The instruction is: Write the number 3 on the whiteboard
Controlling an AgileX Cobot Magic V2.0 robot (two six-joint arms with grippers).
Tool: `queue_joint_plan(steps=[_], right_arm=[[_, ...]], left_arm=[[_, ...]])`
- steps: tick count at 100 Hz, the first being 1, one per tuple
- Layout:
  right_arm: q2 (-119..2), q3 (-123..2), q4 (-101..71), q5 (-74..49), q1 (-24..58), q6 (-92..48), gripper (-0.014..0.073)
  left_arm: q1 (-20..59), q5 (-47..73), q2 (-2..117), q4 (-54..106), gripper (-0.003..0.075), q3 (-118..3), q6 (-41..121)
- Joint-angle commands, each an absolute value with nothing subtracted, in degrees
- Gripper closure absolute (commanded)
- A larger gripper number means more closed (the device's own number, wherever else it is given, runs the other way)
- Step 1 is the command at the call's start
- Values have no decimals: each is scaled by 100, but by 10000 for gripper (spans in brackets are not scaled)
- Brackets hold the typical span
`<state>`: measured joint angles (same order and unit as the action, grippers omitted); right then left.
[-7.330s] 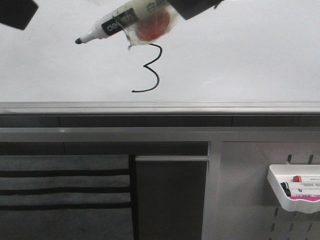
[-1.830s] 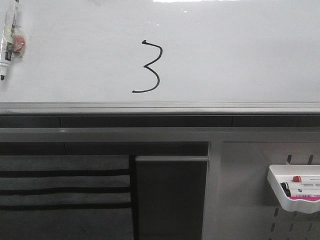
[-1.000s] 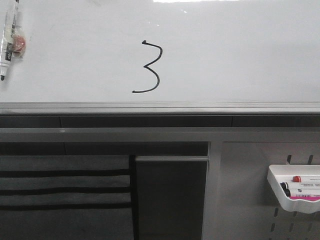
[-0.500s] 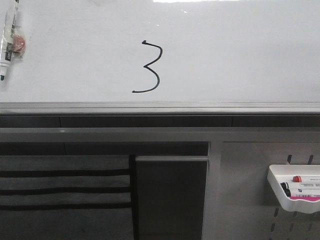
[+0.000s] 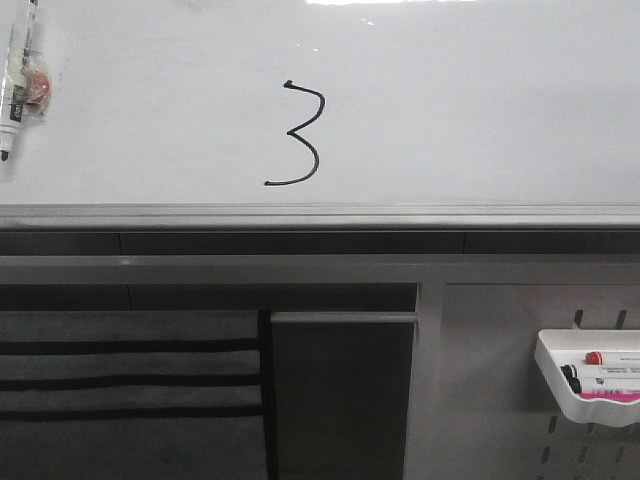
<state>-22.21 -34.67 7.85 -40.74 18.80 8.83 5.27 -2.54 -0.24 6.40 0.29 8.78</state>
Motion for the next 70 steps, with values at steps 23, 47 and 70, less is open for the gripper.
queue_joint_plan(steps=[23,47,70], right_arm=[[-2262,-3621,835,-3720,1860,828,663],[-1545,-2722,505,-2689,1408,932,663],[-385,-837,37,-866,520,932,663]], left_arm=[[563,-651,-188,643,741,78,817],[563,-651,-188,643,741,78,817],[563,-651,-188,643,741,78,817]])
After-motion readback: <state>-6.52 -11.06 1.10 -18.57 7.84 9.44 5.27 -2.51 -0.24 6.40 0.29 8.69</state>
